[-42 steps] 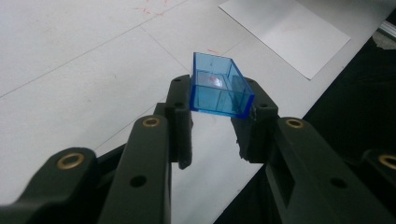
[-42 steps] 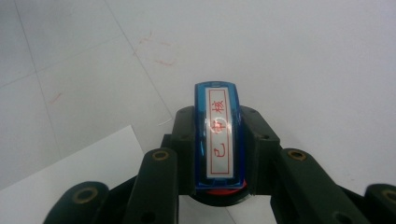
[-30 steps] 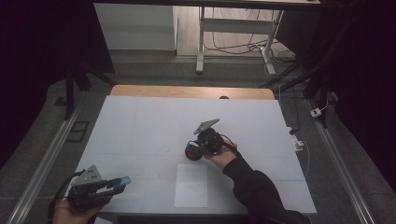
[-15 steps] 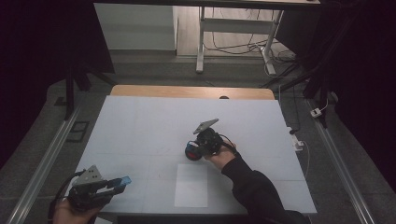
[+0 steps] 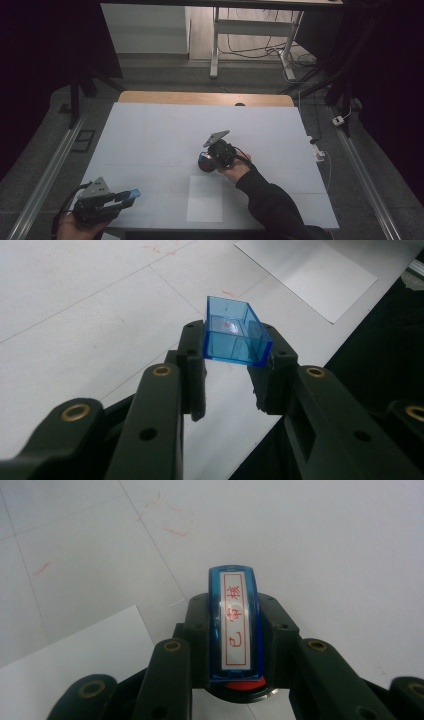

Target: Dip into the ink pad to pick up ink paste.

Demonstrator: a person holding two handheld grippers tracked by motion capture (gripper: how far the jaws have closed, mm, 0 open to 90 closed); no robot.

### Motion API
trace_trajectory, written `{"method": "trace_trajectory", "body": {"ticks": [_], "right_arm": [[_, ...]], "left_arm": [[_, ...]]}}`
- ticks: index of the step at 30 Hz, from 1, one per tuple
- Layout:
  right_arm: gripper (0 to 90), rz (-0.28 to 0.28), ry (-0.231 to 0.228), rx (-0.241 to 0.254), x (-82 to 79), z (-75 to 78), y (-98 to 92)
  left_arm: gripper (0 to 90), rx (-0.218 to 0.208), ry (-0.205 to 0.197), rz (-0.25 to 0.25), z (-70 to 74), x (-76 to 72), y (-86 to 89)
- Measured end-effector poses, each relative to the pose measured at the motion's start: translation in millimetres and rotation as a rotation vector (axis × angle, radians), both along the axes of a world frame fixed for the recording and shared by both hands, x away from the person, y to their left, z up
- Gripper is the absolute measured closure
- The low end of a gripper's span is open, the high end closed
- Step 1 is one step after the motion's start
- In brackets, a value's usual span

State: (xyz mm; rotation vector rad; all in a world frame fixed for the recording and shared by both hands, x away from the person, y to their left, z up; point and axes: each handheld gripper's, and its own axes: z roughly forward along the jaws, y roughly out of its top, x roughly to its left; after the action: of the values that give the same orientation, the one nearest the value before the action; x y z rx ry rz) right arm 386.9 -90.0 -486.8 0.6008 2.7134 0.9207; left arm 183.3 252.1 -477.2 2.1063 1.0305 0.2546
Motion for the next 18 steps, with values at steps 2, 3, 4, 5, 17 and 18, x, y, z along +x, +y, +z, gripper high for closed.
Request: {"method": "trace_trajectory", "body": {"ticks": [2, 3, 4, 5, 17, 18], "right_arm": [[70.2, -0.010, 0.026, 0.024, 2.8, -0.7, -2.8], [70.2, -0.014, 0.040, 0.039, 4.5, -1.2, -4.5], [70.2, -0.016, 0.051, 0.050, 5.8, -1.5, -5.9], [70.2, -0.023, 0.070, 0.070, 7.7, -2.3, -7.8], [70.1, -0.031, 0.095, 0.107, 11.0, -4.2, -11.9], [70.1, -0.030, 0.084, 0.102, 9.5, -4.1, -11.0]], "left_arm": [[68.5, -0.002, 0.001, -0.001, -0.1, 0.0, -0.1], [68.5, -0.001, 0.001, -0.001, -0.1, 0.0, -0.1], [68.5, -0.002, 0.001, -0.001, -0.1, 0.0, -0.1], [68.5, -0.001, 0.001, -0.001, -0.1, 0.0, -0.1], [68.5, -0.001, 0.002, -0.001, -0.1, 0.1, -0.1], [68.5, -0.001, 0.002, -0.002, -0.1, 0.1, -0.1]]}}
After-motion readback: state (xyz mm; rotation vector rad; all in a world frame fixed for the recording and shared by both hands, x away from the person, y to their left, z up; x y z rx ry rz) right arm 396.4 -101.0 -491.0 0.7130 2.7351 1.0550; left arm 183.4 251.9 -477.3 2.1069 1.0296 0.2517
